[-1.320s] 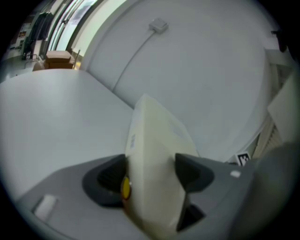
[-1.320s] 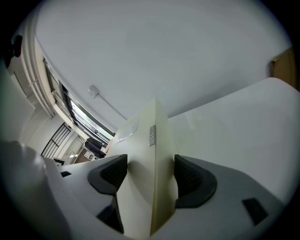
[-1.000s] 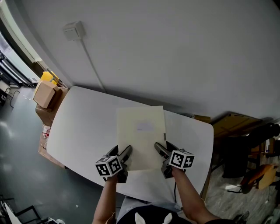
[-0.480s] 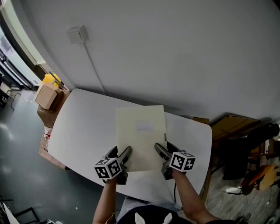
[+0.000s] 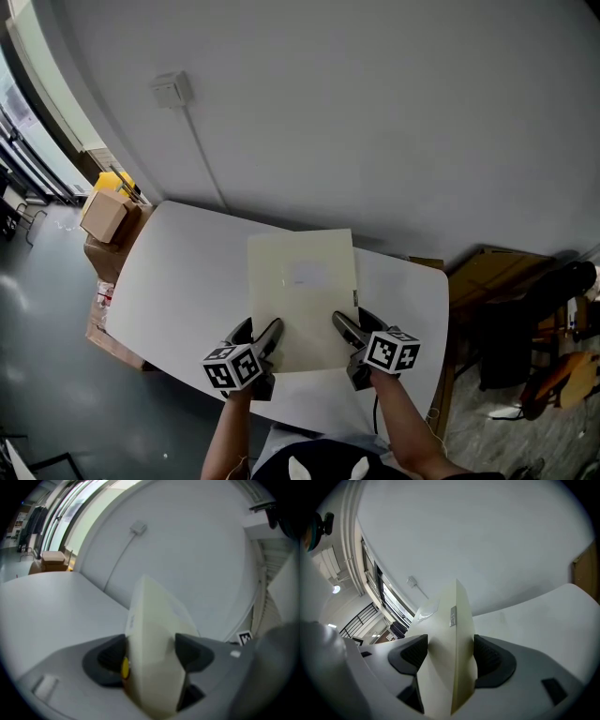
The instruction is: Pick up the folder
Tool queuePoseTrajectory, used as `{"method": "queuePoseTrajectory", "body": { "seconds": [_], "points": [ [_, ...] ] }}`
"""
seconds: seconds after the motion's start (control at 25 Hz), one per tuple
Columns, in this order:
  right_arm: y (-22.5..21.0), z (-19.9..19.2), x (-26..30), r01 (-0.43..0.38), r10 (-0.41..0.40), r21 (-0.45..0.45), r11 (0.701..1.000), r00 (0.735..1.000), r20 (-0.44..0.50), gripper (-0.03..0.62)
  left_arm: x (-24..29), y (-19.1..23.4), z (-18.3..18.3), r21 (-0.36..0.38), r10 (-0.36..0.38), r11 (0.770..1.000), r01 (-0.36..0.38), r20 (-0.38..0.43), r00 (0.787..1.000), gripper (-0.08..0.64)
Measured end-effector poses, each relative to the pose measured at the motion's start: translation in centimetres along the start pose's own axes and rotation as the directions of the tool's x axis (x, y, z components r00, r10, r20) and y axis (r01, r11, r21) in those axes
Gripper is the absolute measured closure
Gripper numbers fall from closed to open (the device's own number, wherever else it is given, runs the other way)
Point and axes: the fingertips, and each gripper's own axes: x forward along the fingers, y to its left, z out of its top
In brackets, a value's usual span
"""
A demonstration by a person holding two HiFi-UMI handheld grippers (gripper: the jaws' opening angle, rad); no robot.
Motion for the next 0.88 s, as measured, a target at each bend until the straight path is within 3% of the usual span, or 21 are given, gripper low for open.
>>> {"method": "queuePoseTrajectory", "body": {
  "seconds": [0.88],
  "points": [
    [3.1,0.4,-5.3,-0.046,0.049,-0.033,0.998,0.997,0.067,0.295,-5.0,-4.1,0.3,0.062,-0.006,0.998,0.002,0.065,0.998,0.235]
  ]
}}
